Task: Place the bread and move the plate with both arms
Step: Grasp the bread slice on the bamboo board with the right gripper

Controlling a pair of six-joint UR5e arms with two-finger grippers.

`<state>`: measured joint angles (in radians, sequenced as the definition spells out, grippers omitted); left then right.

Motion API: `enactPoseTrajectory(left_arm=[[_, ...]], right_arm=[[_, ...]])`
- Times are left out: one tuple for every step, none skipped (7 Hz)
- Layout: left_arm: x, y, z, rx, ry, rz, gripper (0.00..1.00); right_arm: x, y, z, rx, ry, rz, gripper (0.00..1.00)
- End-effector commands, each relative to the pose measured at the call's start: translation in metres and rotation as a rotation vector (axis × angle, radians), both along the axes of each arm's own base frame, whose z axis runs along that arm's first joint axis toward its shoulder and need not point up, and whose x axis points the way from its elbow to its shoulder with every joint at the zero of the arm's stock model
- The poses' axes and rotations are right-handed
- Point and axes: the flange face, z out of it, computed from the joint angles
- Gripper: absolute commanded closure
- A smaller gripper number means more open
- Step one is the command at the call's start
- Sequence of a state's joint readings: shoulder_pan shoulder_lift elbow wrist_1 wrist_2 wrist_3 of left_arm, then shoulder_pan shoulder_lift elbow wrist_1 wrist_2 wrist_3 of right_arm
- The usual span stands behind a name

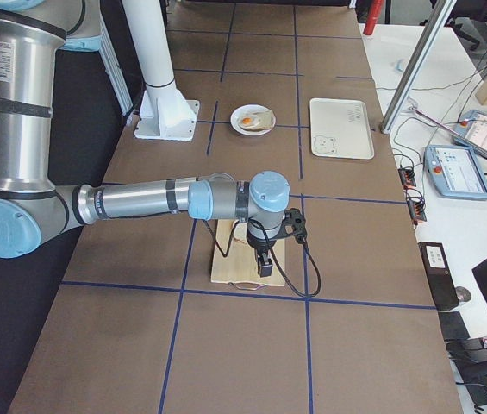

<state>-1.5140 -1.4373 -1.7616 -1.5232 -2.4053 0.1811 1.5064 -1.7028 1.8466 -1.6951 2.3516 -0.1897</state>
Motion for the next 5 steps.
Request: enactPoseTrajectory(left_arm=[[0.001,-0.001,0.001,0.000,0.002,0.002,0.00],[0.001,-0.001,0.002,-0.001,0.001,0.002,0.00],[0.001,-0.001,0.002,-0.002,0.001,0.001,0.00],[0.000,-0.001,0.002,-0.002,0.001,0.000,0.00],[0.001,0.000,0.003,-0.005,0.001,0.001,0.00]], right_arm=[[0.000,-0.001,-0.001,0.001,-0.002,0.001,0.00],[-0.001,-0.001,-0.001,-0.001,-0.003,0.001,0.00],[-0.005,-0.004,-0.010,-0.031,-0.058,0.036,0.00],[-0.009,-0.007,-0.017,-0.012,-0.105,0.068,0.00],[-0.027,-0.005,-0.021,-0.019,-0.124,0.132,0.00]])
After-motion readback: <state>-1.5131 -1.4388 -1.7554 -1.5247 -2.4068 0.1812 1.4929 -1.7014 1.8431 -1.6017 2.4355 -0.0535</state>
